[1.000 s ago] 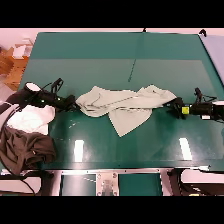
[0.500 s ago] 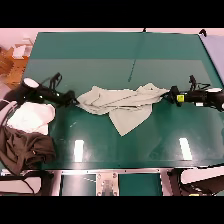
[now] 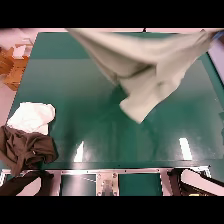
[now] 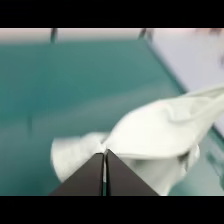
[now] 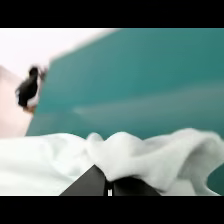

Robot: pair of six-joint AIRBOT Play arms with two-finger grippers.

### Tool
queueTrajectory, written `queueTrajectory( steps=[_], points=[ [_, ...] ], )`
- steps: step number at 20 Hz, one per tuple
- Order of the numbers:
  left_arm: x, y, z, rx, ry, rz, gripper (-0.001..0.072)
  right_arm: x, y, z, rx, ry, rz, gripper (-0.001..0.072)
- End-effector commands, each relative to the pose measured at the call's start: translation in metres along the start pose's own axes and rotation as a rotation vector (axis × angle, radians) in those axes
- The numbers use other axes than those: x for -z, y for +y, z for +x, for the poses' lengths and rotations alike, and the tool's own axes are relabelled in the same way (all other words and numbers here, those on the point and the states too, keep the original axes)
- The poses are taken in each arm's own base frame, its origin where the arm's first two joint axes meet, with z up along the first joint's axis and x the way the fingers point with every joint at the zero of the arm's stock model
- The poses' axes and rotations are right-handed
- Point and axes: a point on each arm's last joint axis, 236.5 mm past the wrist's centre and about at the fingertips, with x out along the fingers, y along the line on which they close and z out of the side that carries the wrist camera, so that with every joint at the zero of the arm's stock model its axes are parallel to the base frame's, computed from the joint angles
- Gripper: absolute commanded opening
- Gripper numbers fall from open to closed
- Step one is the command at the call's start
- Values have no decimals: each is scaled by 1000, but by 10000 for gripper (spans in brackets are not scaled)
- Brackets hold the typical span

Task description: Fold the shirts.

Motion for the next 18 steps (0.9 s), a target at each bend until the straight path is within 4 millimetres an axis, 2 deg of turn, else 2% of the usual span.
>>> queueTrajectory(
  steps=[1, 3, 5, 7, 9, 11, 13, 15, 16, 18],
  points=[
    [-101, -117, -125, 20, -335, 279, 23, -57, 137, -91, -19, -226, -304, 20],
    [-117, -153, -169, 14, -426, 349, 24, -63, 193, -131, 0, -324, -443, 20],
    [-118, -168, -190, 10, -458, 360, 24, -67, 231, -162, 36, -427, -541, 20],
    [-111, -168, -188, 12, -429, 359, 24, -71, 251, -184, 91, -516, -598, 20],
    [-109, -155, -184, -31, -409, 356, 24, -71, 251, -190, 128, -531, -612, 20],
    [-108, -122, -170, -122, -367, 323, 24, -74, 234, -185, 161, -516, -588, 20],
    [-92, -83, -138, -169, -278, 277, 24, -73, 200, -168, 168, -466, -510, 20],
    [-55, -33, -84, -179, -114, 182, 24, -63, 146, -138, 167, -383, -377, 20],
    [-30, -2, -52, -187, -21, 122, 24, -53, 116, -120, 167, -333, -316, 20],
    [23, 60, 9, -201, 145, 24, 24, -24, 52, -73, 166, -221, -189, 20]
  ],
)
